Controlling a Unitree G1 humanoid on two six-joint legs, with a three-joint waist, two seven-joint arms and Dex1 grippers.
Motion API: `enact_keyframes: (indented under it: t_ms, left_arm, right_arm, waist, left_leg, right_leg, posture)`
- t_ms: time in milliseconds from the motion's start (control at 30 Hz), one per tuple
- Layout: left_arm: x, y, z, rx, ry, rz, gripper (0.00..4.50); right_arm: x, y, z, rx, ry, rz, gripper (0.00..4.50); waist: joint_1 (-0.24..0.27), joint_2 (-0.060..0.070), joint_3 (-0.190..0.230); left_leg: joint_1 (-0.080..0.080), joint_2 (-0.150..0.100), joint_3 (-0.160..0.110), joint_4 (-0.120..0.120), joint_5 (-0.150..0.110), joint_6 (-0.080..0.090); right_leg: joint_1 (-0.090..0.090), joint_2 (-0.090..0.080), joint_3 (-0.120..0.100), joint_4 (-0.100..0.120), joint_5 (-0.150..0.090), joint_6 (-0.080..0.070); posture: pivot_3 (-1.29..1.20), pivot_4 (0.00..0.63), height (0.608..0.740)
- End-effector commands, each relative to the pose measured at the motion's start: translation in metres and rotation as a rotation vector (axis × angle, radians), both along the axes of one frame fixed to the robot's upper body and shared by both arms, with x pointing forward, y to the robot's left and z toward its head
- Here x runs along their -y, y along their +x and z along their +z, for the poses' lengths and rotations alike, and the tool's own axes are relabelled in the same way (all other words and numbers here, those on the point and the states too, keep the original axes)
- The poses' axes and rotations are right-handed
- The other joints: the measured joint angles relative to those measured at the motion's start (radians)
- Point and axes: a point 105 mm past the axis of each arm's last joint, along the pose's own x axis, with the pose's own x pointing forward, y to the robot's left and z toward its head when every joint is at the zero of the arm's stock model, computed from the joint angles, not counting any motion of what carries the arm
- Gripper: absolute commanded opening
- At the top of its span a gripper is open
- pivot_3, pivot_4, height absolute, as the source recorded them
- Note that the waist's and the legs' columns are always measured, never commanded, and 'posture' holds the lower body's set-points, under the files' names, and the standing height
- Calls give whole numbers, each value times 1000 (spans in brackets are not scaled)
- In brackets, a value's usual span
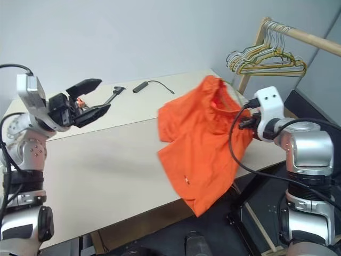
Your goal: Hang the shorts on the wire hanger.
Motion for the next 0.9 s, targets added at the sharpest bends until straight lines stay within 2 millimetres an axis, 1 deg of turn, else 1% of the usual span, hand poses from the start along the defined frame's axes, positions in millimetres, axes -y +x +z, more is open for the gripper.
enact_keyframes:
  t_ms: [33,100,167,233,367,467,533,667,700,833,900]
  left_arm:
    - [13,-10,16,30,-103,-32,4454]
    - [21,-18,15,28,-146,-78,4454]
    - [29,-24,13,26,-169,-113,4454]
    - [37,-27,13,18,-201,-128,4454]
    - [44,-28,15,2,-265,-145,4454]
    - [50,-31,11,1,-249,-145,4454]
    - [51,-32,12,-2,-268,-152,4454]
    - [54,-35,10,-3,-273,-148,4454]
    - [54,-35,10,-5,-273,-147,4454]
    - [55,-35,7,-5,-258,-138,4454]
    - [55,-35,6,-4,-247,-134,4454]
  right_arm:
    - [37,-6,18,61,-26,-240,0]
    - [57,-8,16,57,-37,-372,0]
    - [70,-8,18,89,-28,-481,0]
    - [79,-5,24,162,-32,-561,0]
    - [95,-1,28,216,-55,-696,0]
    - [102,4,35,263,-65,-756,0]
    - [106,8,42,293,-54,-796,0]
    - [119,12,58,324,-98,-905,0]
    - [121,14,61,326,-71,-917,0]
    - [130,20,66,287,-32,-970,0]
    - [134,25,62,237,51,-973,0]
  waist:
    - [-8,0,0]
    - [-16,0,0]
    - [-30,0,0]
    - [-39,0,0]
    - [-62,1,0]
    - [-80,1,0]
    - [-90,2,0]
    - [-107,2,1]
    - [-110,2,1]
    - [-112,3,1]
    - [-112,4,2]
  left_leg:
    - [0,0,0,0,0,1]
    - [1,0,0,0,-2,4]
    - [2,-1,0,0,-4,7]
    - [2,-1,0,0,-4,8]
    - [5,-1,0,0,-4,8]
    - [8,-1,0,0,-4,8]
    - [10,-1,0,0,-4,9]
    - [13,-1,-1,-1,-5,9]
    - [14,-1,-1,-1,-5,9]
    - [14,-2,-2,-2,-5,10]
    - [14,-2,-2,-4,-4,11]
  right_leg:
    - [0,0,0,0,0,0]
    - [1,0,1,0,0,1]
    - [2,0,2,0,1,1]
    - [2,0,3,0,1,1]
    - [4,1,5,0,1,2]
    - [7,1,5,-1,1,3]
    - [10,2,5,-2,1,3]
    - [15,1,5,-3,0,3]
    - [15,2,5,-4,0,3]
    - [16,2,6,-6,1,4]
    - [17,2,5,-9,1,4]
  posture:
    - [-280,0,740]
    - [-285,0,740]
    - [-284,0,740]
    - [-283,0,740]
    - [-279,0,740]
    - [-271,0,740]
    - [-270,0,740]
    - [-263,0,740]
    - [-260,0,740]
    - [-257,0,740]
    - [-252,0,740]
